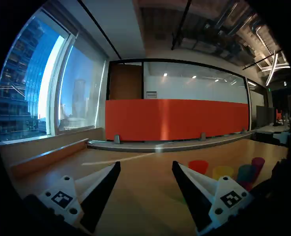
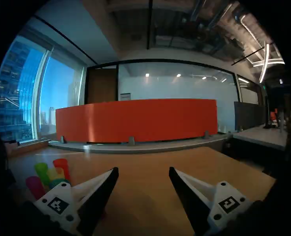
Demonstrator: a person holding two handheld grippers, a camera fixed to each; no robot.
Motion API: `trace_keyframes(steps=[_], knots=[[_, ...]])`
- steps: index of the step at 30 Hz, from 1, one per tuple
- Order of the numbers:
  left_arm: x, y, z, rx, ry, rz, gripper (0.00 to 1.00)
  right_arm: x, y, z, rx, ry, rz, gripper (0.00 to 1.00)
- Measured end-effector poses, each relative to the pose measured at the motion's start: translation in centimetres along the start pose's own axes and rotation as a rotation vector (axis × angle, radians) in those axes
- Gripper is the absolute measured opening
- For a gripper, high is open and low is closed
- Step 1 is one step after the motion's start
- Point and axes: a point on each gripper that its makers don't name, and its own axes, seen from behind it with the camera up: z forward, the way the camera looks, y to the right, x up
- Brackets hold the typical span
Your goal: Pour water
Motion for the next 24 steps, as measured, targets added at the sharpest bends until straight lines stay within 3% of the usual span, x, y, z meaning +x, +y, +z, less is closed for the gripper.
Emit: trace_keyframes(steps=[11, 17, 24], knots=[[6.2, 0.5, 1.8, -0.040, -0.016, -0.040, 0.97, 6.2, -1.3, -0.1, 0.041, -0.008, -0.043, 0.99], [11.2, 1.0, 2.4, -0.067, -0.002, -0.009, 0.97, 10.3, -2.2, 0.0, 0.064, -0.009, -0.070, 0.99], [16.5, 2.5, 2.6, -0.131, 0.025, 0.013, 0.97, 14.4, -3.2, 0.2, 0.096, -0.002, -0.047, 0.99]])
